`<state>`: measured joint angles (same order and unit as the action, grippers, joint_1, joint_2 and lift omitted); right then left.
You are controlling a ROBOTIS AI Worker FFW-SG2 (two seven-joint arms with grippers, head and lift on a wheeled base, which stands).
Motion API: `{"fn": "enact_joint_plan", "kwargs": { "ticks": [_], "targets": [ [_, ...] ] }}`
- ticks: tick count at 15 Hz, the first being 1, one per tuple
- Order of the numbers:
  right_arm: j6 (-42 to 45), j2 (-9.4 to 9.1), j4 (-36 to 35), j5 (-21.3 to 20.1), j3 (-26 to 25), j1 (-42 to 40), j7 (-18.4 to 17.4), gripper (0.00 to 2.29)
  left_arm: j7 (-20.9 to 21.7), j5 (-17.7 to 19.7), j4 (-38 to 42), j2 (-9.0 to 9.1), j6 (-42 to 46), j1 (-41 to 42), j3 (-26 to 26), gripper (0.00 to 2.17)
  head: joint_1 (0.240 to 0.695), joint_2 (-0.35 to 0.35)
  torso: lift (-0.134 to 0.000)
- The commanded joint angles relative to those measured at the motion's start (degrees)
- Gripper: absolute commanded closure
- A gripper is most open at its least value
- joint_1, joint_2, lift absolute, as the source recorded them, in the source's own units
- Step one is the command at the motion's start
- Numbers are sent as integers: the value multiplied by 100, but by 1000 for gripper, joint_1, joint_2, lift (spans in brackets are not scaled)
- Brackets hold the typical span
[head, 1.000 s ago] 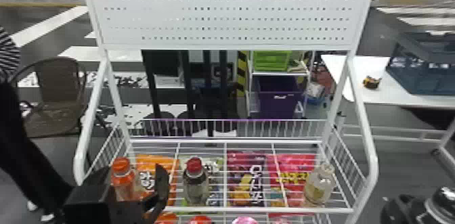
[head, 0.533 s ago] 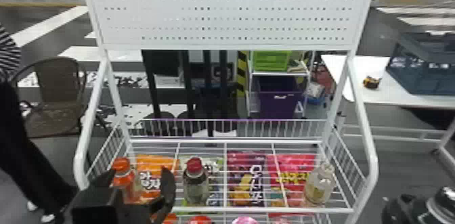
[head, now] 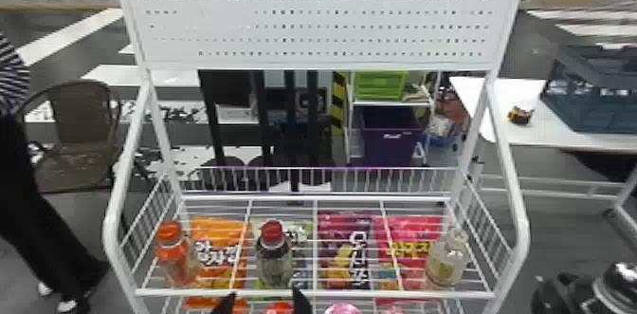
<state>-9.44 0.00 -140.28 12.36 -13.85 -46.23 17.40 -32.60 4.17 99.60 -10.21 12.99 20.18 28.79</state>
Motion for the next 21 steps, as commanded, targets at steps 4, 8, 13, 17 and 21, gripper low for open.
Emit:
{"fn": "enact_joint_plan", "kwargs": {
  "ticks": [4, 8, 13, 17, 21],
  "targets": [
    [34, -5, 0, 3, -12, -44, 9, 920, -177, 13, -1426, 256, 638, -910, 259, 90, 499, 0, 0],
    [104, -5, 9, 3, -30, -88, 9, 920, -63, 163, -1874, 292, 673, -1323, 232, 90, 499, 0, 0],
    [104, -5, -9, 3, -30, -123, 9, 920, 95, 312, -2314, 353, 656, -1754, 223, 90, 499, 0, 0],
    [210, -5, -35, 3, -30, -202, 9, 920, 210, 347, -2736, 432, 673, -2088, 215, 90, 499, 0, 0],
    [456, -5, -26, 12, -74, -325, 0, 920, 157, 347, -2823, 441, 673, -2185, 171, 1652, 499, 0, 0]
  ]
}}
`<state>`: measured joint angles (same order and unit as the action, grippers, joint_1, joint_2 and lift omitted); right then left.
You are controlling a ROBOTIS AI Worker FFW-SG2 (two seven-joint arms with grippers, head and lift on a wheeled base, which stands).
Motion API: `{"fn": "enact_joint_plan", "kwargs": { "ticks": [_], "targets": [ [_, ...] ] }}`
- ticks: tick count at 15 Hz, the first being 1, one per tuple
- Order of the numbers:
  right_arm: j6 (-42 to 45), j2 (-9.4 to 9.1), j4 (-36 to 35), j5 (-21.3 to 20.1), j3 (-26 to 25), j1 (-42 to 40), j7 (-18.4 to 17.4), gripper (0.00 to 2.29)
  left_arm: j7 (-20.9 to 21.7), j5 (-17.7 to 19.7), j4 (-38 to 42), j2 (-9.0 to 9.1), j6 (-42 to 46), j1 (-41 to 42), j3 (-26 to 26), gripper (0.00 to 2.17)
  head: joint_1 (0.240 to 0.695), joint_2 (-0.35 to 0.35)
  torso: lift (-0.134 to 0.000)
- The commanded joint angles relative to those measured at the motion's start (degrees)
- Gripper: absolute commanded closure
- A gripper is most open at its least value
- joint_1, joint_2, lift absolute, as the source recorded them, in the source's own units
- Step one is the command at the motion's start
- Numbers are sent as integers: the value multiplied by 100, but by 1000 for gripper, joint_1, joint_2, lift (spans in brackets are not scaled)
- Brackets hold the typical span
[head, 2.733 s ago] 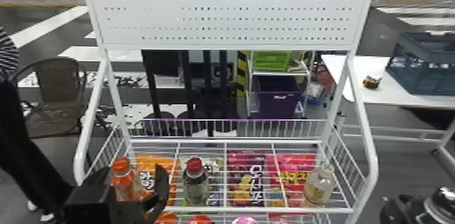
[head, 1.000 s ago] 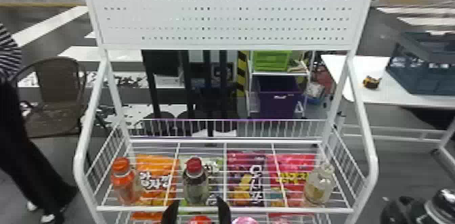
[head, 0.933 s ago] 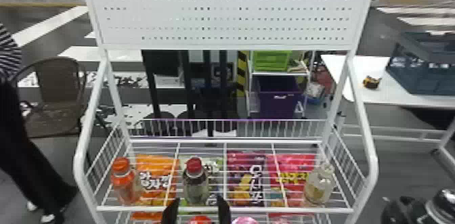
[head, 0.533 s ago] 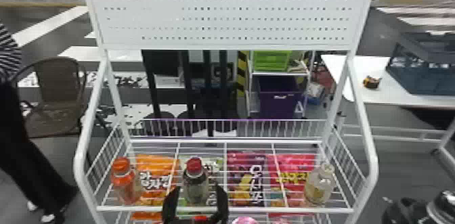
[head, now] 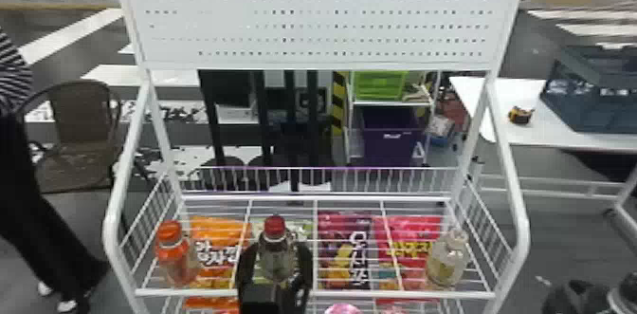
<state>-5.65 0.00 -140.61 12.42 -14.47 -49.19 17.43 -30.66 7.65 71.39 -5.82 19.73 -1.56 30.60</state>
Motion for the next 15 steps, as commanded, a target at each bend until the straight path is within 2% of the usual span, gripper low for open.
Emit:
{"fn": "enact_joint_plan", "kwargs": {
  "ticks": [1, 4, 6, 9, 12, 13, 15],
  "targets": [
    [111, -5, 16, 6, -12, -47, -2, 920, -81, 0, 42, 10, 0, -3, -10, 1922, 499, 0, 0],
    [129, -5, -19, 6, -3, -55, -2, 920, -142, -27, 613, -69, -35, 261, -10, 1922, 499, 0, 0],
    [111, -5, -63, -3, -3, -55, -2, 920, -221, -35, 1518, -227, -457, 639, -71, 1922, 499, 0, 0],
    [94, -5, -89, -12, 6, -64, 6, 920, -327, -79, 3162, -543, -1652, 1254, -177, 1919, 499, 0, 0],
    [76, -5, -124, -21, 23, -73, 6, 920, -327, -422, 4340, -807, -2549, 1808, -379, 1919, 499, 0, 0],
    [76, -5, -142, -21, 32, -91, 6, 920, -291, -589, 4603, -842, -2707, 1957, -423, 1919, 499, 0, 0],
    [94, -5, -159, -21, 32, -126, 24, 920, -107, -659, 5122, -895, -2971, 2362, -775, 1919, 499, 0, 0]
  ]
}}
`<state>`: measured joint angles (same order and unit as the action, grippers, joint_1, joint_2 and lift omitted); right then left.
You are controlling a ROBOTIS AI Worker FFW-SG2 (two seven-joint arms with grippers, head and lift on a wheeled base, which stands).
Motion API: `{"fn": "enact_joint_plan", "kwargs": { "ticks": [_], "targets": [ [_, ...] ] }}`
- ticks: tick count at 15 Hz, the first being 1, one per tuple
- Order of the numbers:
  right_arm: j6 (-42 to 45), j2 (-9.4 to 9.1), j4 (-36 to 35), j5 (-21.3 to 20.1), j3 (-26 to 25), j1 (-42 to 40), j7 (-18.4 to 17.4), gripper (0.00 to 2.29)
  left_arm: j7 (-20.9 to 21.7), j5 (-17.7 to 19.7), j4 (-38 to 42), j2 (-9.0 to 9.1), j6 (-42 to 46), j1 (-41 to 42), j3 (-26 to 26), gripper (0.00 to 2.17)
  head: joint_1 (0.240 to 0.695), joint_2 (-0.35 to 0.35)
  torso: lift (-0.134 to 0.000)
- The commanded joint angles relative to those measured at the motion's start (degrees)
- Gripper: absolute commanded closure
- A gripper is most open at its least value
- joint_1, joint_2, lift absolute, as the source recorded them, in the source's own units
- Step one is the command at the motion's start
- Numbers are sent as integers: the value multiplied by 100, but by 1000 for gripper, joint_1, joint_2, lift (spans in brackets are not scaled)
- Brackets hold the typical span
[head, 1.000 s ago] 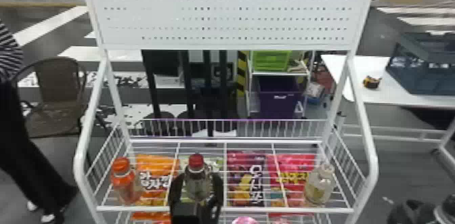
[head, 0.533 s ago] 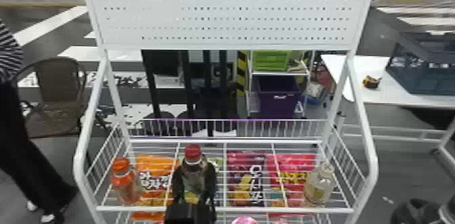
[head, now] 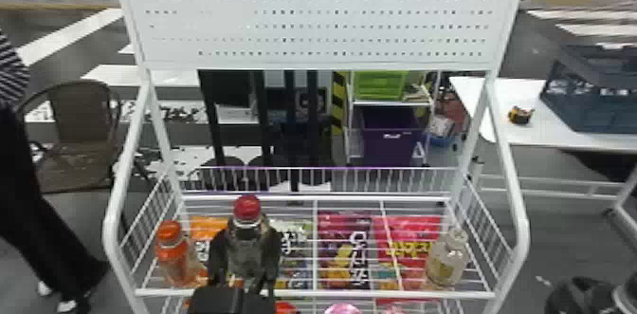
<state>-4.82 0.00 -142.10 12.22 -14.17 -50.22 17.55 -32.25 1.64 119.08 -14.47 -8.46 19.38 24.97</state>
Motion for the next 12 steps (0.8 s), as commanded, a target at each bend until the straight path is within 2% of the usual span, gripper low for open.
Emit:
{"fn": "enact_joint_plan", "kwargs": {
  "ticks": [1, 5, 12],
  "targets": [
    [11, -5, -20, 9, 2, -40, 12, 920, 157, -59, 581, -39, -153, 461, -413, 1919, 499, 0, 0],
    [29, -5, -37, 9, 20, -66, 12, 920, 377, 56, 1144, -47, -170, 962, -1055, 1919, 499, 0, 0],
    [-24, -5, -37, -44, 116, 21, 3, 917, 491, 47, 1187, -83, -153, 1111, -1081, 1919, 499, 0, 0]
  ]
}}
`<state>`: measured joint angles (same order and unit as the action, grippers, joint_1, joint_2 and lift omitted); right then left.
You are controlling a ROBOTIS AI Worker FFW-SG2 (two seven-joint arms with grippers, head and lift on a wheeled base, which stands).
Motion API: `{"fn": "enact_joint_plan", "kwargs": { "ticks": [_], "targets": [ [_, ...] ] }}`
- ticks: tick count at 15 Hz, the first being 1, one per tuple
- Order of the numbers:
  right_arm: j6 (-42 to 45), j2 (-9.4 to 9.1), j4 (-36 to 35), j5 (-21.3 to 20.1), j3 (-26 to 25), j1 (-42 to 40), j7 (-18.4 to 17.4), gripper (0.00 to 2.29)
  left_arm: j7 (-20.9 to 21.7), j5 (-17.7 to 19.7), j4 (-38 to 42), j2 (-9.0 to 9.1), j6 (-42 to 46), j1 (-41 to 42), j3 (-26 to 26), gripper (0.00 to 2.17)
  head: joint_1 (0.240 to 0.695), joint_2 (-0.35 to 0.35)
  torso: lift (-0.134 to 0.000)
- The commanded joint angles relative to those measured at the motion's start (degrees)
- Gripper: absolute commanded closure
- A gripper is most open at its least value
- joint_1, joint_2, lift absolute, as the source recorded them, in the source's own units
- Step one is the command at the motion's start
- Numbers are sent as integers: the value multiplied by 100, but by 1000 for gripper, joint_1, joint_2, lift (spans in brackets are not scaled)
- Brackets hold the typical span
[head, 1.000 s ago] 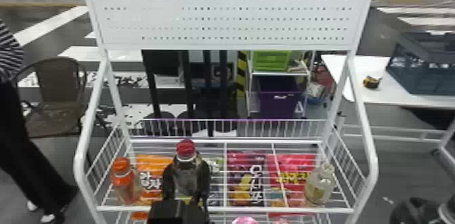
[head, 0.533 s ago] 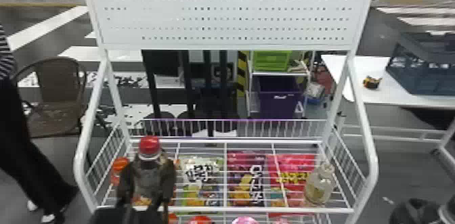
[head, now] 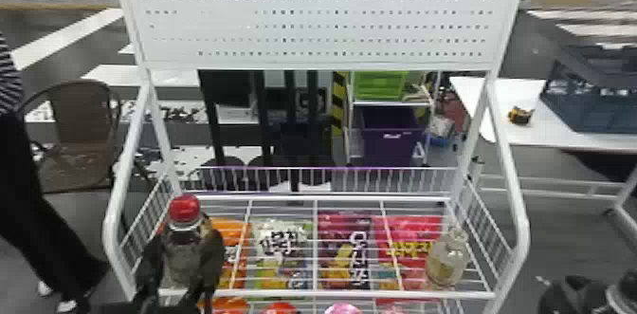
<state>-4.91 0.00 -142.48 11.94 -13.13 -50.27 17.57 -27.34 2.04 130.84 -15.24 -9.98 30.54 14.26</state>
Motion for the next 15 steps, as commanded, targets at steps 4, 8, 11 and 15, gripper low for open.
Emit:
{"fn": "enact_joint_plan", "kwargs": {
  "ticks": [4, 8, 11, 15],
  "targets": [
    [-33, -5, 18, -8, 13, 70, 0, 920, -9, 7, 56, -6, -35, -4, -19, 1919, 499, 0, 0],
    [-33, -5, 62, -8, 21, 79, 0, 920, -9, 7, 65, 3, -35, 4, -19, 1919, 499, 0, 0],
    [-33, -5, 80, 1, 13, 79, 0, 920, -9, 7, 100, 3, -35, 31, -28, 1919, 499, 0, 0],
    [-33, -5, 45, 10, 13, 44, 0, 920, -9, 7, 126, 3, -35, 39, -28, 1919, 499, 0, 0]
  ]
}}
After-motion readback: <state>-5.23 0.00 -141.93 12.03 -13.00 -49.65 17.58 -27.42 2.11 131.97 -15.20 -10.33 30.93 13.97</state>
